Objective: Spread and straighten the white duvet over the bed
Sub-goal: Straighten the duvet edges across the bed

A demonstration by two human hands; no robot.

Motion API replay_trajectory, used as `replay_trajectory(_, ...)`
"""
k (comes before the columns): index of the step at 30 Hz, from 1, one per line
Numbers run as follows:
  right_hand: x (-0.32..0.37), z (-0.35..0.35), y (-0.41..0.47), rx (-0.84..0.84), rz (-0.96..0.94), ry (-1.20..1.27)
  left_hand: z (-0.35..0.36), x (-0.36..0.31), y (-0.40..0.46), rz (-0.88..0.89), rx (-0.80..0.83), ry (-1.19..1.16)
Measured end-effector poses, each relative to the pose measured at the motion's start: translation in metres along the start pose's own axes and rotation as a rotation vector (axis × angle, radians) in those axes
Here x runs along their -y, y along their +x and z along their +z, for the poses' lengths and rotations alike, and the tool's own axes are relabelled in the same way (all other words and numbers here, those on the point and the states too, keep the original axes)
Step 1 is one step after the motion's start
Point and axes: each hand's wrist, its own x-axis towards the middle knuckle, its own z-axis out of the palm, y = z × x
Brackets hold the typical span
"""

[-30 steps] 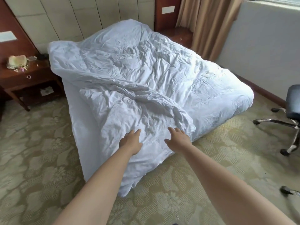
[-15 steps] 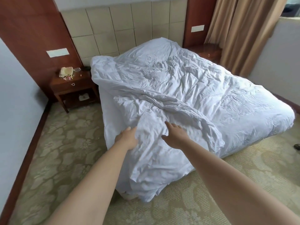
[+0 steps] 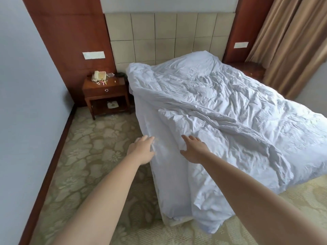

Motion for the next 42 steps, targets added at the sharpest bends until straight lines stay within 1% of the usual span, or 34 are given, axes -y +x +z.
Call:
replay_trajectory(4, 0.045, -0.002, 0.055, -0.013, -0.045, -0.021, -0.021, 0.053, 0.030, -0.022, -0.049, -0.015)
replay_trajectory(7, 0.072, 0.003, 0.105, 0.012, -0.076, -0.031, -0.026, 0.087, 0.065, -0.044, -0.027, 0.006)
replay_trajectory(10, 0.095, 0.002, 0.169, -0.001, -0.096, -0.022, -0.038, 0.117, 0.110, -0.054, -0.020, 0.050)
replay_trajectory(15, 0.135, -0.010, 0.274, 0.057, -0.136, -0.031, -0.076, 0.168, 0.189, -0.082, 0.011, 0.168)
replay_trajectory(21, 0.186, -0.031, 0.397, 0.085, -0.166, -0.071, -0.122, 0.242, 0.289, -0.112, 0.013, 0.154)
replay_trajectory(27, 0.246, -0.044, 0.532, 0.073, -0.150, -0.073, -0.162, 0.329, 0.422, -0.084, 0.032, 0.151)
replay_trajectory(29, 0.265, -0.049, 0.573, 0.100, -0.132, -0.086, -0.175, 0.351, 0.467, -0.062, 0.084, 0.127)
replay_trajectory(32, 0.290, -0.064, 0.633, 0.075, -0.113, -0.036, -0.194, 0.383, 0.538, -0.032, 0.129, 0.140)
replay_trajectory(34, 0.297, -0.070, 0.670, 0.075, -0.108, -0.014, -0.198, 0.399, 0.585, -0.025, 0.151, 0.129)
replay_trajectory(38, 0.295, -0.068, 0.751, 0.127, -0.061, -0.052, -0.200, 0.413, 0.675, 0.052, 0.264, 0.160)
replay_trajectory(40, 0.294, -0.067, 0.803, 0.138, -0.024, -0.050, -0.206, 0.422, 0.729, 0.099, 0.278, 0.186)
replay_trajectory(42, 0.295, -0.065, 0.856, 0.165, -0.026, -0.052, -0.212, 0.432, 0.781, 0.100, 0.281, 0.180)
